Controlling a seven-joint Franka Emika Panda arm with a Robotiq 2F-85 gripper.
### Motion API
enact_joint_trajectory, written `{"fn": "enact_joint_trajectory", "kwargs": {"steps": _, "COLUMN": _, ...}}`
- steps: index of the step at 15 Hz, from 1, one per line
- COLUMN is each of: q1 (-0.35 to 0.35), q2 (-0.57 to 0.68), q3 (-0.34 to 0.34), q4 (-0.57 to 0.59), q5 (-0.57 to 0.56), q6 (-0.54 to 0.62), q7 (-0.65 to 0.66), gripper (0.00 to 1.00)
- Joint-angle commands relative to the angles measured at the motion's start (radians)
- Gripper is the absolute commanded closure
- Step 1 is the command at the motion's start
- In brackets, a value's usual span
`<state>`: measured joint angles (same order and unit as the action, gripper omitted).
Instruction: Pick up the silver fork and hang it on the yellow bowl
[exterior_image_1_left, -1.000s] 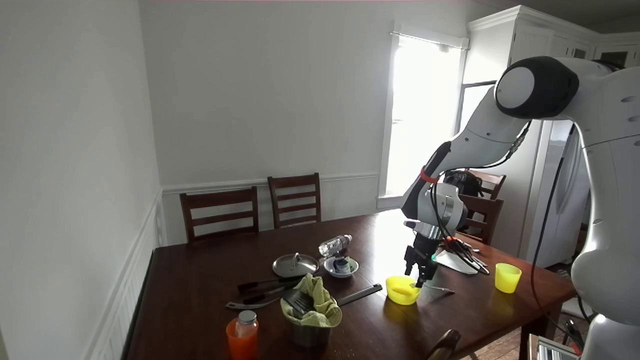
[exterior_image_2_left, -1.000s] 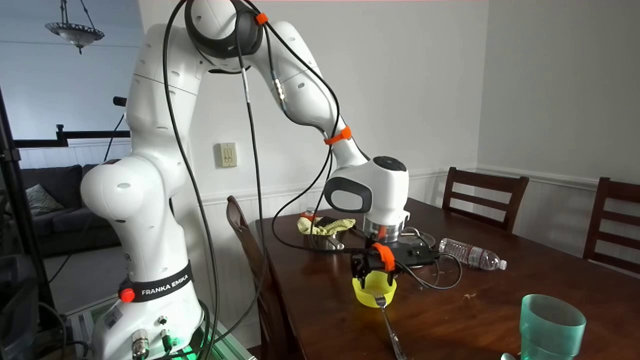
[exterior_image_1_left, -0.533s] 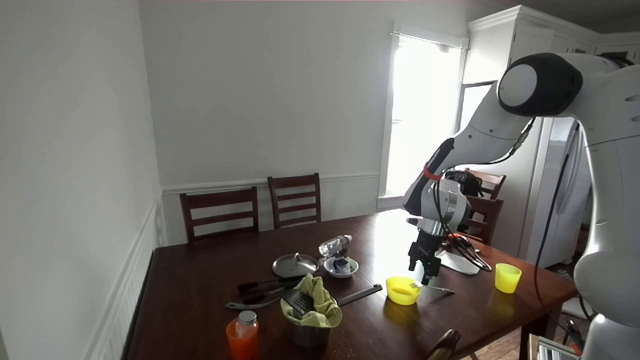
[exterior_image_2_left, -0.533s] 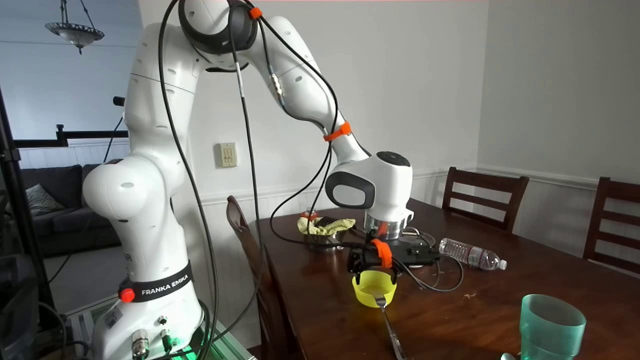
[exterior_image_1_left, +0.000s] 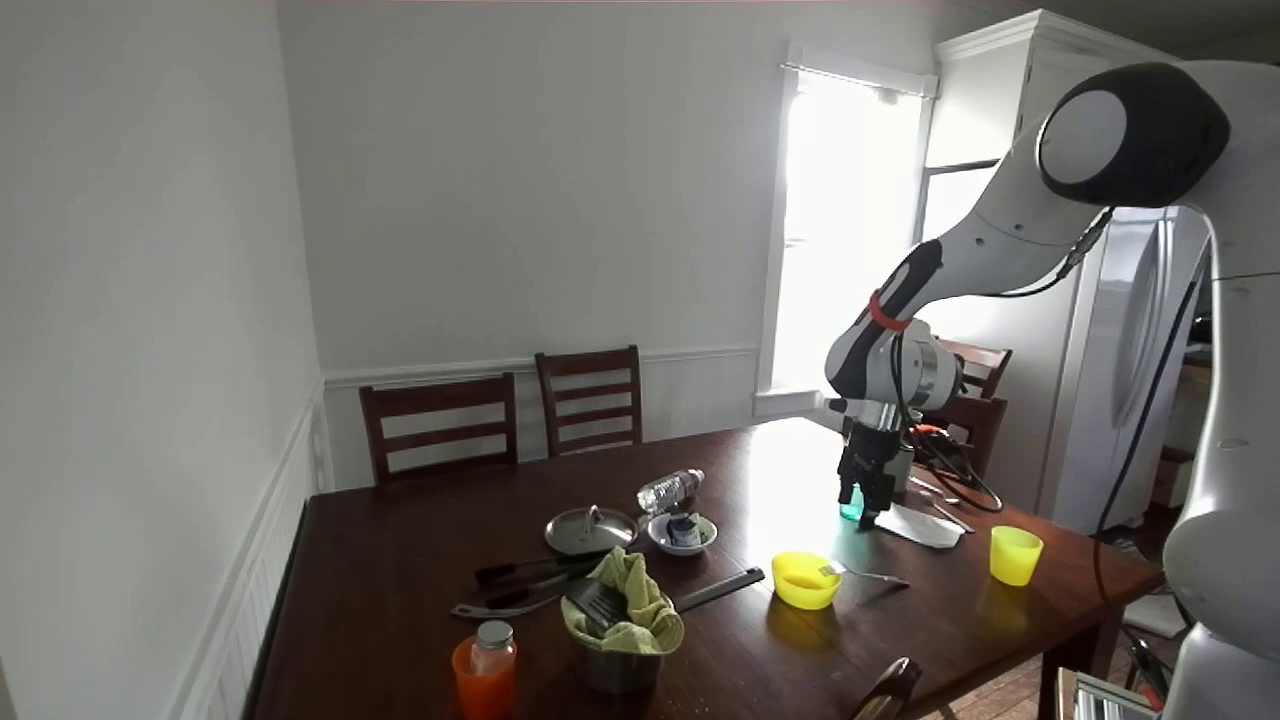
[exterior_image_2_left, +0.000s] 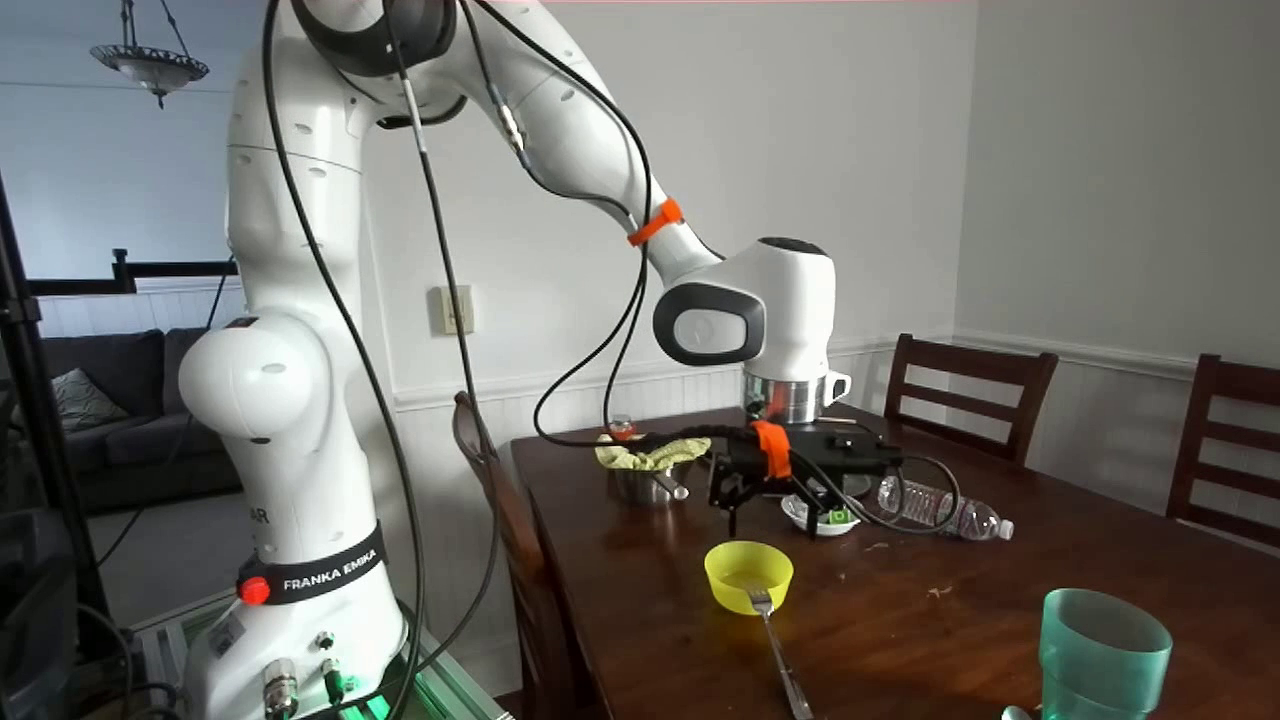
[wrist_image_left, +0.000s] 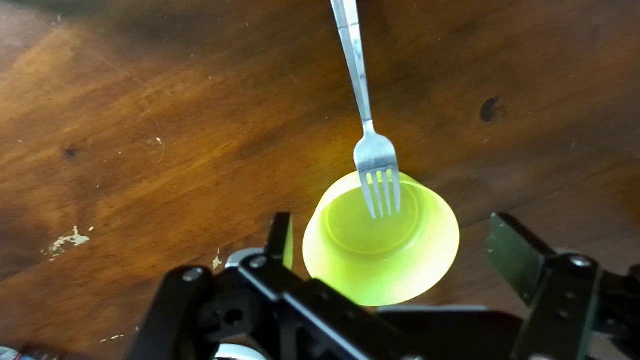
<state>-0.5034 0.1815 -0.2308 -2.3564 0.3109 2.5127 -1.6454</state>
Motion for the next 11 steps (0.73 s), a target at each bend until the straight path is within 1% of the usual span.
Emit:
{"fn": "enact_joint_trajectory", "kwargs": {"steps": 1, "q1": 0.044, "q2": -0.095, "q3": -0.056, "q4": -0.039, "q5": -0.106, "q6": -0.048, "q7": 0.108, "gripper": 0.0}}
{"fn": "enact_joint_trajectory", "kwargs": {"steps": 4, "q1": 0.057, "q2": -0.13, "q3": -0.076, "q4": -0.035, "q5": -0.155, "q6": -0.088, "q7": 0.144, "gripper": 0.0}}
{"fn": "enact_joint_trajectory", "kwargs": {"steps": 5, "q1": 0.056, "q2": -0.074, "q3": -0.068, "q4": -0.004, "q5": -0.108, "q6": -0.064, "q7": 0.104, "gripper": 0.0}}
{"fn": "enact_joint_trajectory", "kwargs": {"steps": 11, "q1": 0.063, "q2": -0.1, "q3": -0.079, "q4": -0.013, "q5": -0.121, "q6": -0.081, "q7": 0.117, "gripper": 0.0}}
